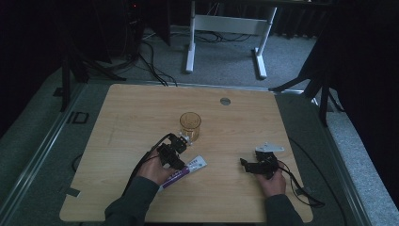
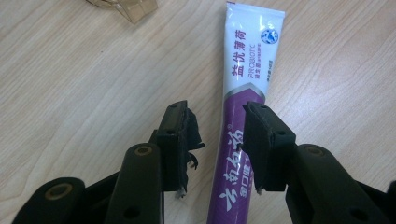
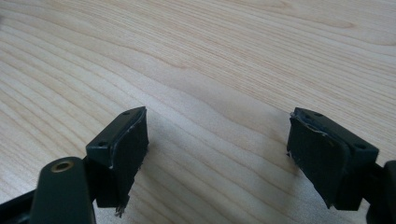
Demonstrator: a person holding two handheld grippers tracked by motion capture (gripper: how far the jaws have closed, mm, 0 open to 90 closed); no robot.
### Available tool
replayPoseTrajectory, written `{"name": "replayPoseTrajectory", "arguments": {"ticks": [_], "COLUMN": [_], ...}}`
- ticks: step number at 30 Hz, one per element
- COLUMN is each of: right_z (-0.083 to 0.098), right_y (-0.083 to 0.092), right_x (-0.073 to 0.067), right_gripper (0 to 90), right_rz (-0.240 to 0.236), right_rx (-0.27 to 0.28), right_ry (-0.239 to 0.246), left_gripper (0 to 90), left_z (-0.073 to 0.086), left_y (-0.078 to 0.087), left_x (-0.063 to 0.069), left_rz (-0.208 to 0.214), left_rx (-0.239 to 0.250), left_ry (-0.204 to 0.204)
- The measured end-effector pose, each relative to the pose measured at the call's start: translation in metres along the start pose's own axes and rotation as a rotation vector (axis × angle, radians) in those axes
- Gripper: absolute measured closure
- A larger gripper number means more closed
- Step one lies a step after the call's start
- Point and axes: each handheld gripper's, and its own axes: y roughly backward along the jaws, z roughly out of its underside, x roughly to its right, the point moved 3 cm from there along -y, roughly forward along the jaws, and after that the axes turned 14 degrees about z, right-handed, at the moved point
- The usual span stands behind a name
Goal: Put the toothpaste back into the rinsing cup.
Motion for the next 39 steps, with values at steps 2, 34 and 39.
{"name": "replayPoseTrajectory", "arguments": {"ticks": [2, 34, 39], "right_z": [0.000, 0.000, 0.000], "right_y": [0.000, 0.000, 0.000], "right_x": [0.000, 0.000, 0.000], "right_gripper": [20.4, 20.5, 20.4], "right_rz": [0.000, 0.000, 0.000], "right_rx": [0.000, 0.000, 0.000], "right_ry": [0.001, 0.000, 0.000], "left_gripper": [60.4, 59.0, 58.8], "left_z": [-0.001, -0.006, -0.006], "left_y": [-0.001, -0.024, -0.026], "left_x": [0.000, 0.009, 0.009], "left_rz": [0.000, 0.001, 0.003], "left_rx": [-0.011, -0.101, -0.114], "left_ry": [-0.001, -0.013, -0.015]}}
